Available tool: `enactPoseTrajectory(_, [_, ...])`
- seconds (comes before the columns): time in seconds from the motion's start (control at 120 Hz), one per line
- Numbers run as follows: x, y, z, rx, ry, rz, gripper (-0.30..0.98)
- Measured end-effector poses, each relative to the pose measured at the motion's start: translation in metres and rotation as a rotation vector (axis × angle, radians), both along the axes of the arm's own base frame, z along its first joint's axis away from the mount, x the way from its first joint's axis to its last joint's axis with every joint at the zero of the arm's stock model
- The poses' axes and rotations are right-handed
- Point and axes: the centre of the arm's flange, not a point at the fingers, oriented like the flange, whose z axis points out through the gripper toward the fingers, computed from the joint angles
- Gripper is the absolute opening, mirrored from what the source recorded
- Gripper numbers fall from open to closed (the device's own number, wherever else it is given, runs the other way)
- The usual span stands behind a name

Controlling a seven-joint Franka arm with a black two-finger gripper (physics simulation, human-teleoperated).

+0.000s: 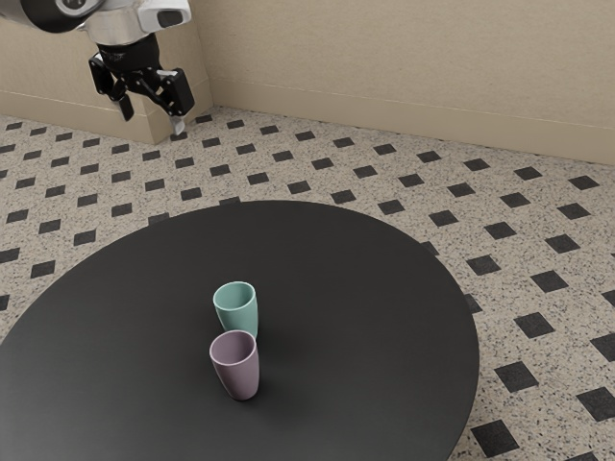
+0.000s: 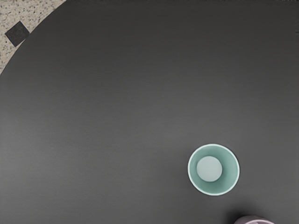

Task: Place the right cup onto the left cup

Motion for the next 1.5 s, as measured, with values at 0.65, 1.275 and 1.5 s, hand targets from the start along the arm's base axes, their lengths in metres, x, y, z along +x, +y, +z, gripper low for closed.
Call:
enactPoseTrajectory(0.65, [-0.018, -0.012, -0.183, -0.104, 0.244, -0.018, 0.69])
enactPoseTrajectory(1.275, [-0.034, -0.050, -0.321, -0.137, 0.303, -0.053, 0.69])
enactPoseTrajectory(1.5, [-0.036, -0.048, -0.349, -0.151, 0.324, -0.035, 0.69])
